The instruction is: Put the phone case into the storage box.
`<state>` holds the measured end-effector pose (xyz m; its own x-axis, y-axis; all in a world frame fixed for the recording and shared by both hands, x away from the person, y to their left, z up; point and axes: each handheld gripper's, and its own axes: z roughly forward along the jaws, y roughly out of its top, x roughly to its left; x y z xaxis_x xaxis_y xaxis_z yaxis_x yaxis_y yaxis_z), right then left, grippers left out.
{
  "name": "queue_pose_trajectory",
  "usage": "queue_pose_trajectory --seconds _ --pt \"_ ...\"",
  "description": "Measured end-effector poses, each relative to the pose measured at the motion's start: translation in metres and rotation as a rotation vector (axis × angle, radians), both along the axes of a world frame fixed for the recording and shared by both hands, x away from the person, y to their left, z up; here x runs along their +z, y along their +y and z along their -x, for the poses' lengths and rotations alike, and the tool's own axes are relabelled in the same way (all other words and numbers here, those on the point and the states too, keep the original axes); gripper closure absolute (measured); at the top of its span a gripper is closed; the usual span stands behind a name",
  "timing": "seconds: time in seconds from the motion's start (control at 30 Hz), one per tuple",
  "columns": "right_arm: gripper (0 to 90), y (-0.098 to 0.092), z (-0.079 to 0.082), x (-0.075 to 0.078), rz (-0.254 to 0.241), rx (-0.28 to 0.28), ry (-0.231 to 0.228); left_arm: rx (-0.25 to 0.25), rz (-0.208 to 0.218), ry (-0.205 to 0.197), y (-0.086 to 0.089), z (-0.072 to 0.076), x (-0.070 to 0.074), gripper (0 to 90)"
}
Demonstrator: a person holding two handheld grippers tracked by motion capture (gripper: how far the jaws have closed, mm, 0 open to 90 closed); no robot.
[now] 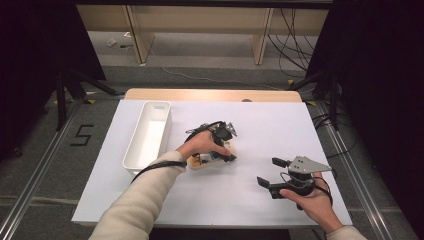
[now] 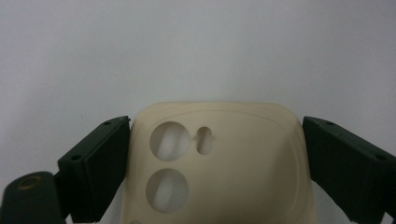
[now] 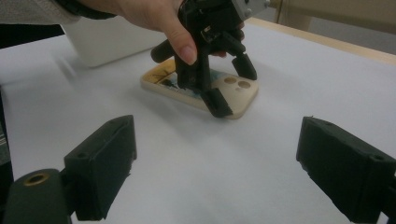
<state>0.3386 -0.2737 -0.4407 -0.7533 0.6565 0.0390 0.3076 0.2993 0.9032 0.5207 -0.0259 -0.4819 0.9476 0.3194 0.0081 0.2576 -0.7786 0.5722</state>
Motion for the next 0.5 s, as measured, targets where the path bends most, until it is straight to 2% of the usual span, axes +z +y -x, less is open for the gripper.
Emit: queue_pose_trajectory --seconds 0.5 --pt "13.0 0.0000 0.0000 0.0001 -0.002 0.000 0.001 0.002 -0.017 0.001 -0.0010 0.0000 0.0015 10.7"
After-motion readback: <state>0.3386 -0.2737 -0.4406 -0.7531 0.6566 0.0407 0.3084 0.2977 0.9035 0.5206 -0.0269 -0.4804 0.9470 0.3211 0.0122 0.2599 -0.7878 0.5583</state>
